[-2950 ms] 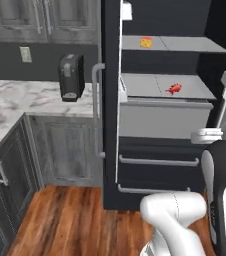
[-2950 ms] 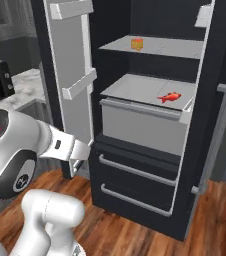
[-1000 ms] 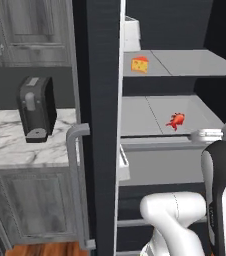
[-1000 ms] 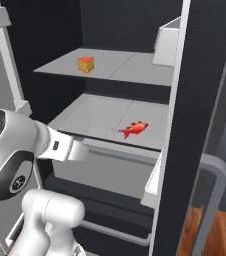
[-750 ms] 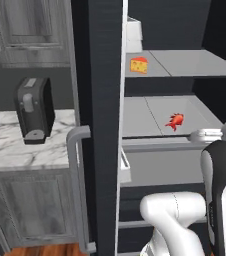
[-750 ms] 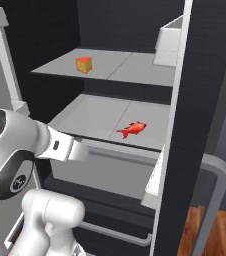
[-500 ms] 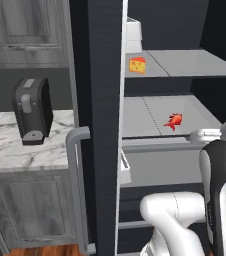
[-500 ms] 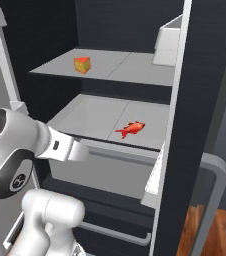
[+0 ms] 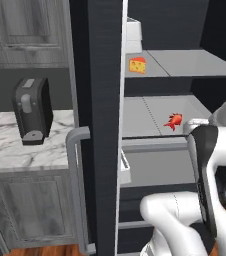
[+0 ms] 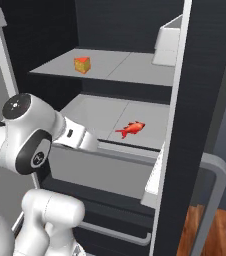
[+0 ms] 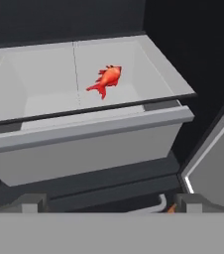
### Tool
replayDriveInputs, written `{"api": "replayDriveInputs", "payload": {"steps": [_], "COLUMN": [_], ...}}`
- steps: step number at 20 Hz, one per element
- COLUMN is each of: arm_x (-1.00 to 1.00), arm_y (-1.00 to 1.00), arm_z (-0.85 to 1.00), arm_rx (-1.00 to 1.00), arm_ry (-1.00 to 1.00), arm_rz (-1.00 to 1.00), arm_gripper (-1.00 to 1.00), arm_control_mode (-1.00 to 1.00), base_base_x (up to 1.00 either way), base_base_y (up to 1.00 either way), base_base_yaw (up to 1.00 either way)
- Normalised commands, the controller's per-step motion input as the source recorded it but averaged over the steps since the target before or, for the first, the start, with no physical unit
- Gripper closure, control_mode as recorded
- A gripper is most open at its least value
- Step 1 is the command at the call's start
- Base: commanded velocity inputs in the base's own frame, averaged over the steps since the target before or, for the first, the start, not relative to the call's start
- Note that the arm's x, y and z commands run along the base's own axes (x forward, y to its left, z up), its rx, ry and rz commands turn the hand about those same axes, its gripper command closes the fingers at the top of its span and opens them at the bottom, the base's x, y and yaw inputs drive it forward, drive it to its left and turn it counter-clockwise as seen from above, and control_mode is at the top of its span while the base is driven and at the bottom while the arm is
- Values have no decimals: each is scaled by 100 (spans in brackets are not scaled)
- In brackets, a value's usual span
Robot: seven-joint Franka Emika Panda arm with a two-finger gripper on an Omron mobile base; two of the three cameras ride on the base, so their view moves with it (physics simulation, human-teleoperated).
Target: Take the cheese, fish, and eggplant from the fridge and place them on the plate on the dining counter to create an appetizer plate.
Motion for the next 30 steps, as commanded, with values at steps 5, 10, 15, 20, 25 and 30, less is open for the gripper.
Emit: {"api": "replayDriveInputs", "payload": {"steps": [5, 10, 15, 20, 25, 30], "arm_x": [49, 50, 61, 49, 43, 41], "arm_y": [-25, -3, 0, -1, -2, -10], "arm_z": [-14, -39, -40, -32, -18, -1], "arm_rx": [7, 1, 0, 0, 2, 8], "arm_ry": [6, 0, -9, -5, 0, 0], "arm_rz": [0, 0, -2, -5, -8, -9], "arm_gripper": [-100, -100, -100, -100, -100, -100], "arm_control_mode": [-100, -100, -100, -100, -100, -100], "base_base_x": [0, 0, 0, 0, 0, 0], "base_base_y": [0, 0, 0, 0, 0, 0], "base_base_yaw": [0, 0, 0, 0, 0, 0]}}
